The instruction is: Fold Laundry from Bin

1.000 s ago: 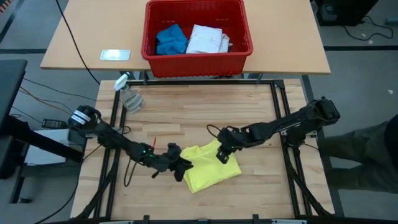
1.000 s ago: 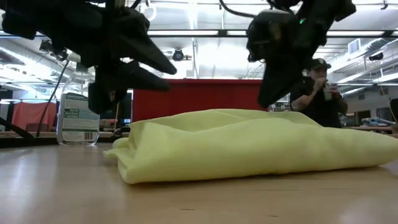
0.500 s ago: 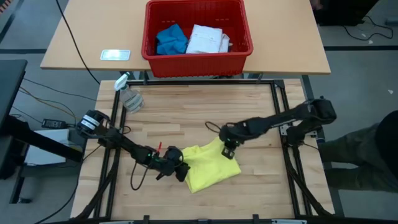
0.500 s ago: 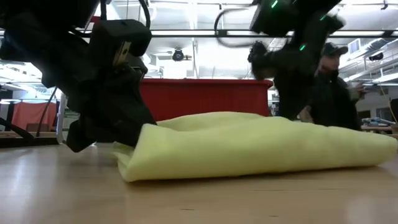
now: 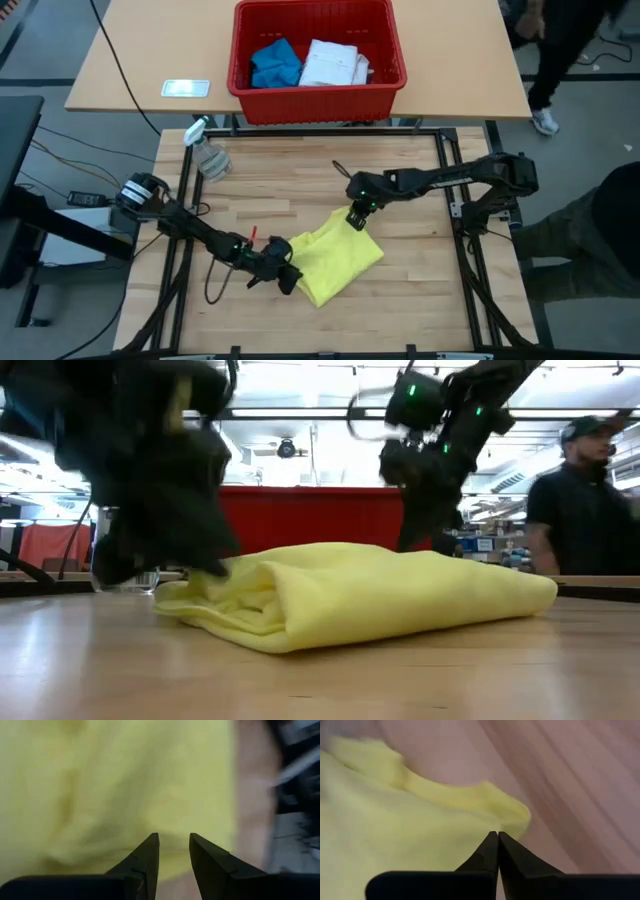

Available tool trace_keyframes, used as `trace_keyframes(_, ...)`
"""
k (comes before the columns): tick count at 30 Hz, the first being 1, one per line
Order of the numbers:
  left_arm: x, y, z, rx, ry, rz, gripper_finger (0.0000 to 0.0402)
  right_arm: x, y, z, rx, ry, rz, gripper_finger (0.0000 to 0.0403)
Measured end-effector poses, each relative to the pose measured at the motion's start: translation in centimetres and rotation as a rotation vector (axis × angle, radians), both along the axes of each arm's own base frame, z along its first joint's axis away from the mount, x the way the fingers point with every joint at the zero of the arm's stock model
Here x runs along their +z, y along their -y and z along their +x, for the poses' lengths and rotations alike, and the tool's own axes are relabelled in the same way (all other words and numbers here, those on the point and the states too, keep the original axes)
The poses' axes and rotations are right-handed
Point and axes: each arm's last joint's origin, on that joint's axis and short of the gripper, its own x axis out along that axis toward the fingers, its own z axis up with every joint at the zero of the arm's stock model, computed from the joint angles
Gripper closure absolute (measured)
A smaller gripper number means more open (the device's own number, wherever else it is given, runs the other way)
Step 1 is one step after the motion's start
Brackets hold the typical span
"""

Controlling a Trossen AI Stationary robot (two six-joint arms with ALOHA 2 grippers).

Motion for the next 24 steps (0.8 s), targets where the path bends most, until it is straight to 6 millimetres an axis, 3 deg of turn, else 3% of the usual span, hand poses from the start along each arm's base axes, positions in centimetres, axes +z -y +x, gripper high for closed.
trace_keyframes(3, 1.9, 0.0, -0.3, -0.008, 0.07, 0.002, 0.0288, 1.8, -1.6, 0.0, 0.043, 0.105, -0.009, 0.0387)
trace_keyframes(5, 3.2, 0.0, -0.7, -0.015, 0.119, 0.037, 0.0288, 2.0, -3.1, 0.1, 0.076, 0.209, -0.04, 0.0387)
trace_keyframes(11, 6.7, -0.1, -1.9, -0.08, 0.277, 0.318, 0.0288, -0.9, -8.2, 0.0, 0.104, 0.607, -0.206, 0.0394)
trace_keyframes(14, 7.1, 0.3, -2.0, -0.133, 0.314, 0.447, 0.0288, -2.8, -9.7, -0.2, 0.218, 0.738, -0.344, 0.0394)
trace_keyframes(17, 7.0, 0.3, -1.8, -0.137, 0.326, 0.476, 0.0287, -5.2, -10.5, 0.1, 0.31, 0.73, -0.404, 0.039)
trace_keyframes(20, 6.2, 0.0, -1.4, -0.142, 0.291, 0.508, 0.0287, -7.1, -10.9, 0.9, 0.34, 0.742, -0.399, 0.0387)
trace_keyframes(24, 5.4, -0.5, -0.9, -0.147, 0.253, 0.552, 0.0287, -8.1, -11.0, 2.0, 0.306, 0.863, -0.482, 0.0395)
